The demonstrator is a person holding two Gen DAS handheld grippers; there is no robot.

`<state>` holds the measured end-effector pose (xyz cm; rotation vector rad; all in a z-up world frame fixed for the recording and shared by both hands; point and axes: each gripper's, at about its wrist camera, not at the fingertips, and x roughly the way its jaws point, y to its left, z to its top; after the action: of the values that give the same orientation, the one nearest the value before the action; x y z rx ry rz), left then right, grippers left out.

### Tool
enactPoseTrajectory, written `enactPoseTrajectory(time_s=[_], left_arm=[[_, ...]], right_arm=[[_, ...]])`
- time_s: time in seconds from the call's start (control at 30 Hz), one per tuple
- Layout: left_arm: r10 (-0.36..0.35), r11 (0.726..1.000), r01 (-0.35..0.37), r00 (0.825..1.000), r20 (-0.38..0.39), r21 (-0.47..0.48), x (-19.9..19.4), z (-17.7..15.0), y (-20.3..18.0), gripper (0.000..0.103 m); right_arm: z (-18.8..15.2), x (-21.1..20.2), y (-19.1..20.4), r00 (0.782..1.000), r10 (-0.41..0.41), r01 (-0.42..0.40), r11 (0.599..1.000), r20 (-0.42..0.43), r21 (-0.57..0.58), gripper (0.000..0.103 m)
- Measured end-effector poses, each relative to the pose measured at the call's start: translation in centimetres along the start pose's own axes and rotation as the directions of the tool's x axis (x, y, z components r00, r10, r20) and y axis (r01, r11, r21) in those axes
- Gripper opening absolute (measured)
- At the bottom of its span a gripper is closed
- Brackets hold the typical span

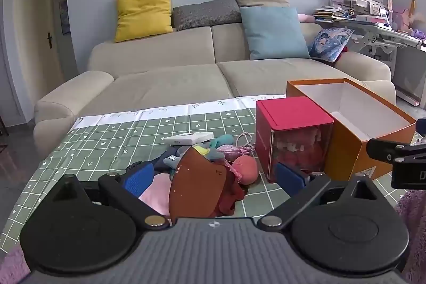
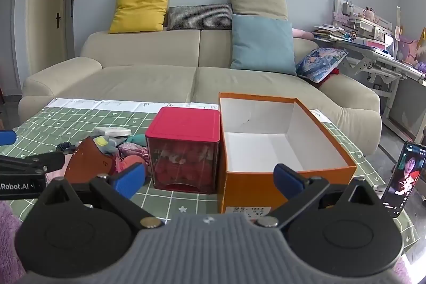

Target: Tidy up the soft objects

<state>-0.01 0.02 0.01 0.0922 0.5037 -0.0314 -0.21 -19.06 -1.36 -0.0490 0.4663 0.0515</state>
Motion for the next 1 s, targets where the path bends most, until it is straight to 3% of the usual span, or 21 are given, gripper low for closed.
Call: enactPoseTrajectory(time_s=[0.23, 1.0], left_arm=[[0.006, 0.999, -0.007, 1.000, 0.019, 0.037, -0.3, 0.0, -0.3, 0.103], [0.011, 1.000, -0.010, 1.000, -0.009, 0.025, 0.0, -0.3, 0.1, 0.102]], right_arm=[[-0.3, 0.1, -0.2, 1.000, 0.005, -0.005, 1.000, -0.004, -0.002, 0.101], [0.1, 0.6, 0.1, 0.999, -0.001, 0.001, 1.000, -0.034, -0.007, 0.101]])
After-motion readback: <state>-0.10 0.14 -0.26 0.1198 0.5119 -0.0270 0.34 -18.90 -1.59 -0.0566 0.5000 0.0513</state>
